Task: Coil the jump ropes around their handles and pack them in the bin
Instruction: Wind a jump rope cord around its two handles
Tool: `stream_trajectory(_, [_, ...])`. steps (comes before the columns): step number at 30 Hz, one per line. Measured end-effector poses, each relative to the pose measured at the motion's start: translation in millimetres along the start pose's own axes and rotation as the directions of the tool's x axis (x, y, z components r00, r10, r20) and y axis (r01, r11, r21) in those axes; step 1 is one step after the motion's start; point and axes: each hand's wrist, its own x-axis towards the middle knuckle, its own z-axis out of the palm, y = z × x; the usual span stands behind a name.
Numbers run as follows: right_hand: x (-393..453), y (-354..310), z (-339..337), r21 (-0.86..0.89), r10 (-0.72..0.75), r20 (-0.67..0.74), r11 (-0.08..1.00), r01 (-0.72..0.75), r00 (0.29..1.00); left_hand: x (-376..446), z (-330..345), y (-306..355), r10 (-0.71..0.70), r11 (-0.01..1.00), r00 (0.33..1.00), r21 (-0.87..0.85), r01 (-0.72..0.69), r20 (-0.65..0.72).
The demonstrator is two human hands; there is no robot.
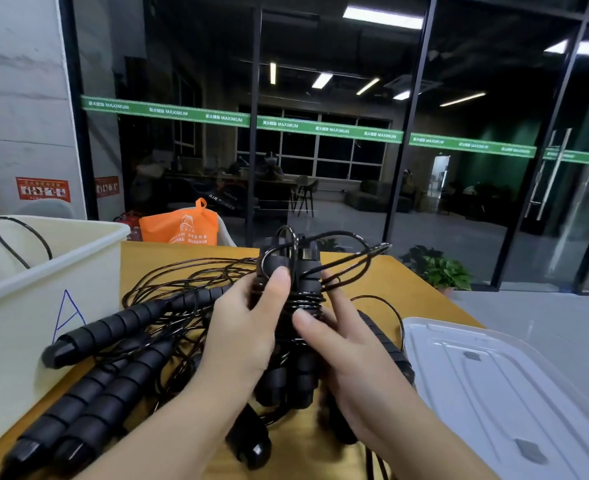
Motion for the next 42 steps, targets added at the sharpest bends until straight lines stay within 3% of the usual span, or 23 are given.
stream_trajectory(3, [-2.0,0.9,-1.7,-0.246,-0.094,-0.004,0.965,0.090,0.996,-7.0,6.2,0.1,0.046,0.999,0.998,-0.030,-0.045,0.048])
stream_trajectory(7, [-2.1,-0.8,-4.2,-0.446,-0.210,0.016,0.873,0.195,0.978,-9.4,6.4,-4.7,-0.020,0.997,0.993,-0.072,0.029,0.118])
stream_trajectory(10, [-1.6,-1.6,-3.7,-0.451,-0.235,-0.007,0.868,0.206,0.972,-9.6,7.9,-7.3,-0.114,0.977,0.984,-0.166,0.137,0.140])
stream_trajectory(16, [-2.3,-7.4,-9.4,-0.343,-0.276,-0.077,0.909,0.235,0.958,-8.7,5.5,-4.2,-0.138,0.988,0.966,-0.032,0.148,0.219])
stream_trajectory(19, [-2.0,-6.8,-13.1,-0.337,-0.265,-0.076,0.914,0.225,0.961,-6.1,1.9,-3.0,-0.090,0.988,0.992,0.132,0.077,0.092])
stream_trajectory(21, [-2.1,-4.4,-14.5,-0.369,-0.250,-0.062,0.905,0.211,0.966,-3.0,-2.0,-0.2,0.018,0.954,1.000,0.300,-0.017,-0.002])
stream_trajectory(24, [-3.1,-2.0,-13.6,-0.396,-0.238,-0.041,0.896,0.203,0.970,4.2,-11.9,-1.0,0.188,0.831,0.980,0.521,-0.194,0.065])
stream_trajectory(34, [-1.3,-0.4,-16.0,-0.437,-0.250,-0.043,0.875,0.207,0.967,13.3,-22.6,0.8,0.397,0.675,0.896,0.597,-0.433,0.199])
stream_trajectory(38, [1.1,3.4,-20.3,-0.444,-0.243,-0.081,0.877,0.183,0.967,14.7,-23.4,-0.5,0.273,0.777,0.934,0.519,-0.355,0.231])
stream_trajectory(40, [3.8,5.2,-22.2,-0.429,-0.257,-0.140,0.886,0.175,0.956,11.9,-20.0,-0.2,0.201,0.923,0.957,0.288,-0.257,0.208])
stream_trajectory(42, [6.8,6.1,-25.1,-0.420,-0.282,-0.198,0.890,0.179,0.939,7.4,-14.2,1.8,0.119,0.993,0.966,-0.037,-0.113,0.228])
